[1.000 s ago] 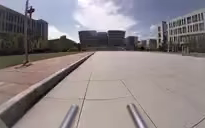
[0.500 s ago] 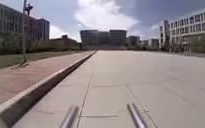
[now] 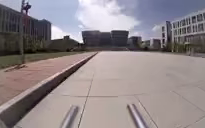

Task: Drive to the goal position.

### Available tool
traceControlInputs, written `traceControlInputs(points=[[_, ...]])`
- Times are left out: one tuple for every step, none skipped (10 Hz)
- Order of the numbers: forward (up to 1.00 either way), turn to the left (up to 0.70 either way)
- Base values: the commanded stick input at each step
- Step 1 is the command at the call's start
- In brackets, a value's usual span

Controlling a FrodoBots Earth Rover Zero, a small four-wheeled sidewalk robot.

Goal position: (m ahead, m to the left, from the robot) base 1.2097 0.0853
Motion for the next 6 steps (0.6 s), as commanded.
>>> traceControlInputs(points=[[0.70,-0.07],[0.70,-0.32],[0.70,-0.35],[0.70,-0.35],[0.70,0.00],[0.70,0.00]])
